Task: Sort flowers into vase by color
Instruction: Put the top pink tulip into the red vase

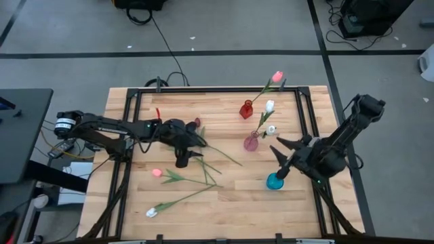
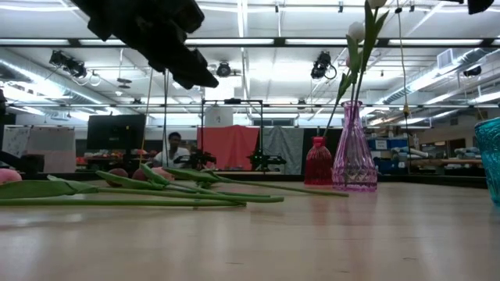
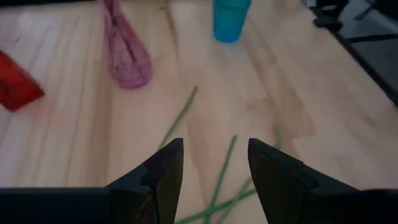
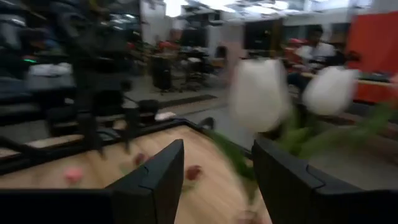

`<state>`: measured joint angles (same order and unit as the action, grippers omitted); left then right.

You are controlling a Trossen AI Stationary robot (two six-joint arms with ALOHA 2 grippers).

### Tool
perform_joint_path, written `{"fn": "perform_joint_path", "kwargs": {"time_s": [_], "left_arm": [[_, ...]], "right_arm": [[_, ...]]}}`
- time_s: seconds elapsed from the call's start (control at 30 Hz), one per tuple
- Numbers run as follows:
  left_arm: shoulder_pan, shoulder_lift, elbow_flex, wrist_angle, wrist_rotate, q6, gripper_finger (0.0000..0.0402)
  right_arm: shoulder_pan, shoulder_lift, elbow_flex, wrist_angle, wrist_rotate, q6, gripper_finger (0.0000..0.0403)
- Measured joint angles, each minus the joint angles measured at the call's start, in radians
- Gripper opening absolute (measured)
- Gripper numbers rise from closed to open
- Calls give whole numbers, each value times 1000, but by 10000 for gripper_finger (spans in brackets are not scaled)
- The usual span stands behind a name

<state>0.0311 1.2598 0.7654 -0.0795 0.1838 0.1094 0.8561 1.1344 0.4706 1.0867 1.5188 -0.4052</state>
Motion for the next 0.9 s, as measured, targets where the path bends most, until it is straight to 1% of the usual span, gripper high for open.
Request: {"fn": "perform_joint_path", "kwargs": {"time_s": [0.13,0.2,0.33,0.43,0.47,0.5,0.57,0.63,0.67,0.77,0.9], "left_arm": [[0,-23,0,30,73,41,186],[0,-25,0,61,120,50,186],[0,-25,0,54,226,106,186],[-1,-25,0,35,251,140,186],[-1,-25,0,25,243,142,186],[-1,-25,0,11,212,136,186],[-4,-21,0,-18,104,92,186],[-5,-9,0,-62,3,70,186],[-6,-1,-1,-85,-31,67,186],[-8,39,-1,-111,-84,51,186],[-2,127,-1,-123,-105,46,186]], "right_arm": [[-36,55,18,-21,-203,82,197],[-64,89,48,-78,-306,132,195],[-127,170,132,-293,-526,306,194],[-181,240,214,-507,-612,476,193],[-201,263,241,-587,-638,534,193],[-223,286,270,-665,-677,590,193],[-264,328,323,-791,-769,688,193],[-302,371,367,-869,-854,747,193],[-318,392,379,-887,-888,760,193],[-359,439,393,-889,-953,772,193],[-410,469,393,-911,-1021,819,192]]}}
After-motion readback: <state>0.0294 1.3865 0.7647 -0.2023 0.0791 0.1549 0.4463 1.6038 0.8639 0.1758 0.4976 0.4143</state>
